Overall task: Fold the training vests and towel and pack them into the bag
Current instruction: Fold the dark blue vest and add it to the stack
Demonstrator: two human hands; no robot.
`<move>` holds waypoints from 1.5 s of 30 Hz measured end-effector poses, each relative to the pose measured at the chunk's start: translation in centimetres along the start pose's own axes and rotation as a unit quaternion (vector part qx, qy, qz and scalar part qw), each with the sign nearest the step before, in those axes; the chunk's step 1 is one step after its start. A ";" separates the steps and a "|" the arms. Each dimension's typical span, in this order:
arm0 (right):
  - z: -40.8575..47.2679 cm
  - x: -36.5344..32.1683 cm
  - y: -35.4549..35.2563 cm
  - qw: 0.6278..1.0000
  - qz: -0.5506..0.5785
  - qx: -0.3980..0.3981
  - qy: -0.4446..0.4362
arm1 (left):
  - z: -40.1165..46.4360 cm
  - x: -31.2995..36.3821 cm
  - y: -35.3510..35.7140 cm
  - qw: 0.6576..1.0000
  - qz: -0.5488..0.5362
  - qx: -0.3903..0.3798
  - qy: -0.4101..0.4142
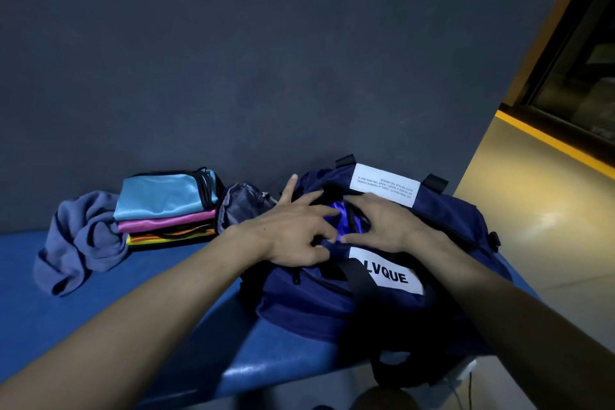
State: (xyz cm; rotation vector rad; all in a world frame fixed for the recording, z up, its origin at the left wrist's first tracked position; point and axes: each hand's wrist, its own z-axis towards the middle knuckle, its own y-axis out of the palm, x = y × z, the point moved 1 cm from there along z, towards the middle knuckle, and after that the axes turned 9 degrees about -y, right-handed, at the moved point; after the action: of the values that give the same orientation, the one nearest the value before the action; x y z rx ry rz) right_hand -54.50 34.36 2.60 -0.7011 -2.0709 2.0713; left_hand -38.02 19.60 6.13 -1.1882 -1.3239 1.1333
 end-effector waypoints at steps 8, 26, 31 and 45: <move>0.8 -1.2 0.6 0.989 0.014 0.030 -0.143 | 0.3 -0.5 1.2 1.000 -0.008 0.019 0.022; -0.4 -0.6 -1.6 0.989 0.126 0.037 -0.072 | 0.0 -0.5 1.2 0.998 -0.017 0.054 0.026; -0.4 -4.7 -4.9 0.965 0.162 0.182 -0.097 | -1.9 -1.1 -0.4 0.989 -0.056 0.127 0.053; 5.8 -17.4 -2.5 0.927 0.195 0.225 -0.227 | -13.0 -19.1 5.5 0.945 0.118 0.139 -0.271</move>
State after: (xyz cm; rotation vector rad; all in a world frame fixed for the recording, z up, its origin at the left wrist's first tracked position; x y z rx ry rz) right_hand -42.09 22.10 8.69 -0.6353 -1.6044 3.0432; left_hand -24.06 1.38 0.14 -0.8679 -1.3771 1.8528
